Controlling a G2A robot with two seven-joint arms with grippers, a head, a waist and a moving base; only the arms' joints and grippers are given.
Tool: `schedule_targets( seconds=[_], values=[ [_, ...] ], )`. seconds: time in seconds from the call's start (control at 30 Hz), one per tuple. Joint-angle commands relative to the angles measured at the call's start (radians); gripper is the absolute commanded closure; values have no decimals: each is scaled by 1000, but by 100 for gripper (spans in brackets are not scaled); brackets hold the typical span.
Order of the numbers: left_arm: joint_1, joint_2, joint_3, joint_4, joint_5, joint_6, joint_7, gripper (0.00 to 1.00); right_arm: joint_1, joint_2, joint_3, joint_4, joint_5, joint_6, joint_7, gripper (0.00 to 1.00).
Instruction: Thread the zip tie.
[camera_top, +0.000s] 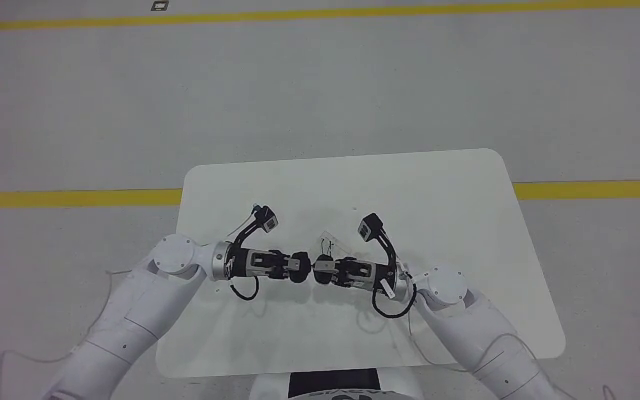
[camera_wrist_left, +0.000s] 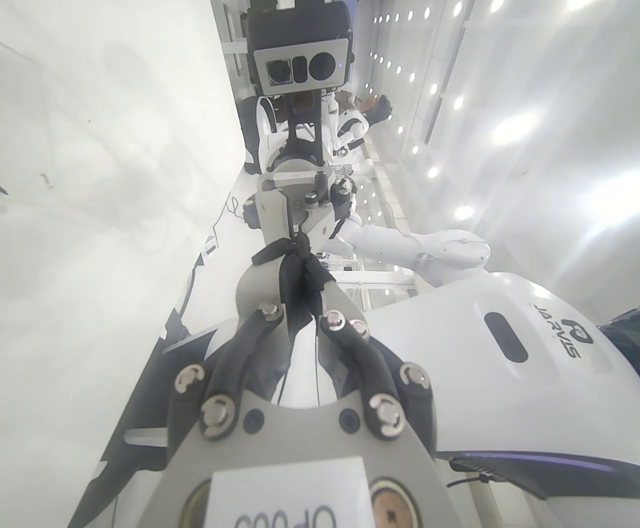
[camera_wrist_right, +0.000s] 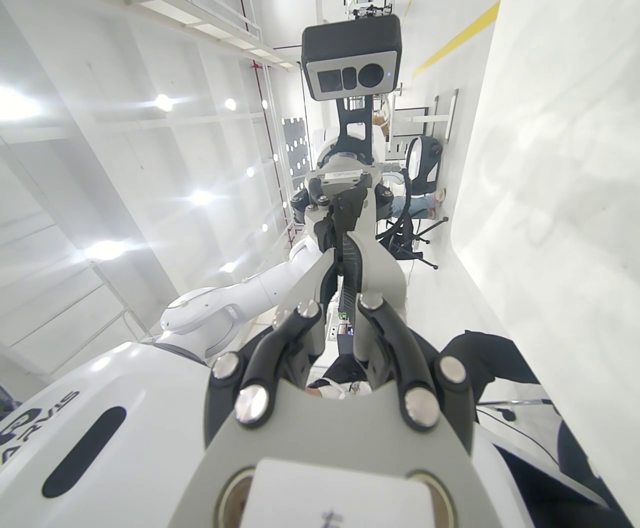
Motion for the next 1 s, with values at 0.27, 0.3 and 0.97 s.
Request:
schedule_targets(
  seconds=[0.27,0.3,0.97],
  values=[
    [0,4,-3,-2,0,-4,3,100,-4,0,9,11,25,-15,-22,0],
    [0,4,-3,-2,-1,-4,4,100,-5,1,12,13,30,-17,-27,0],
    [2,5,9,-1,31,17,53,100,-11,-1,16,29,38,-14,-73,0]
  ],
)
